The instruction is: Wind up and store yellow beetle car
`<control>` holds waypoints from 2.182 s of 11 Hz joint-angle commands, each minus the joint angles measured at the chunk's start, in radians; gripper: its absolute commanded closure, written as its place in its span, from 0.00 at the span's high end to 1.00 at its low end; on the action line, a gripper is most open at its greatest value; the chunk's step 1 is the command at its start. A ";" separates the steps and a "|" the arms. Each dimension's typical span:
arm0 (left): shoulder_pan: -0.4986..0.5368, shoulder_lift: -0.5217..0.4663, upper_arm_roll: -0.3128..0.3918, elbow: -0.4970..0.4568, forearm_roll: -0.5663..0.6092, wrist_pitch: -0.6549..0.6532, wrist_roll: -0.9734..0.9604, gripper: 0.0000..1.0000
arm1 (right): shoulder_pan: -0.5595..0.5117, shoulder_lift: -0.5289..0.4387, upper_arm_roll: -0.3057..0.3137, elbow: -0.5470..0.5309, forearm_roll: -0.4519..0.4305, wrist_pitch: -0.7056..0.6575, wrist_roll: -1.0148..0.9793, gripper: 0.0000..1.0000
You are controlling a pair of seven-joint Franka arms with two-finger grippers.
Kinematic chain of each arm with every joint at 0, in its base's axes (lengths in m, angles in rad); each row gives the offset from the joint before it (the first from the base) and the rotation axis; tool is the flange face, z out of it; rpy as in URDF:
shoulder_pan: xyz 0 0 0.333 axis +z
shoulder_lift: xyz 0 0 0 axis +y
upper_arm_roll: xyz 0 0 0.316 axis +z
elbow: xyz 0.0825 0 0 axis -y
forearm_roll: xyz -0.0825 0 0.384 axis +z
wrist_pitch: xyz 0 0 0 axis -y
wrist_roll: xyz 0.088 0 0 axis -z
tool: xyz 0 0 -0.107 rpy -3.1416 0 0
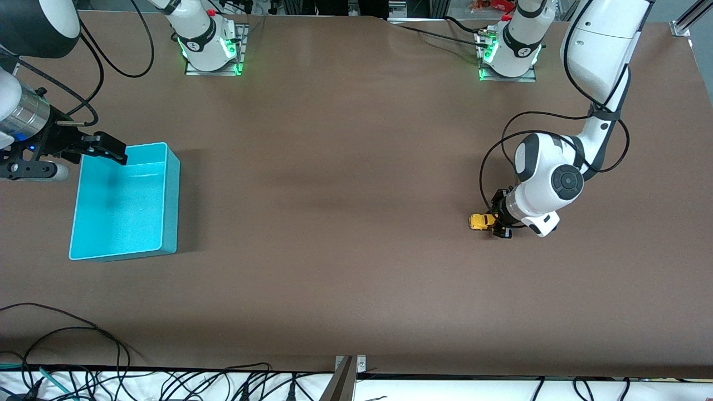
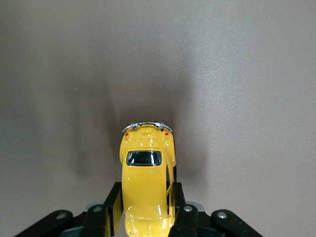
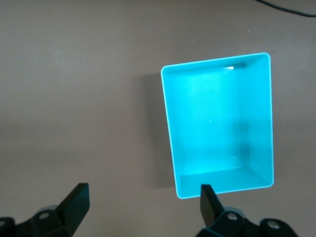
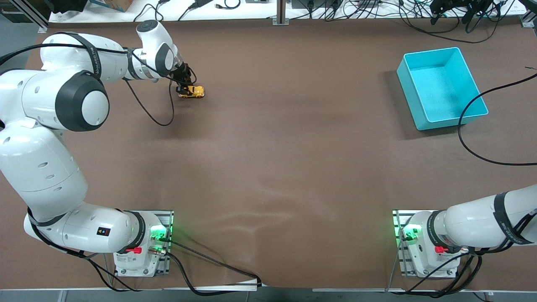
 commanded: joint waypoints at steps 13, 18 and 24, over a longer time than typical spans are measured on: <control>0.042 0.160 0.138 0.083 0.082 0.010 0.128 0.00 | -0.005 0.006 0.001 0.024 0.008 -0.022 -0.004 1.00; 0.042 0.178 0.190 0.083 0.082 0.010 0.171 0.00 | -0.005 0.006 0.001 0.024 0.008 -0.022 -0.007 1.00; 0.058 0.183 0.204 0.083 0.139 0.010 0.205 0.00 | -0.002 0.006 0.003 0.024 0.006 -0.023 -0.003 1.00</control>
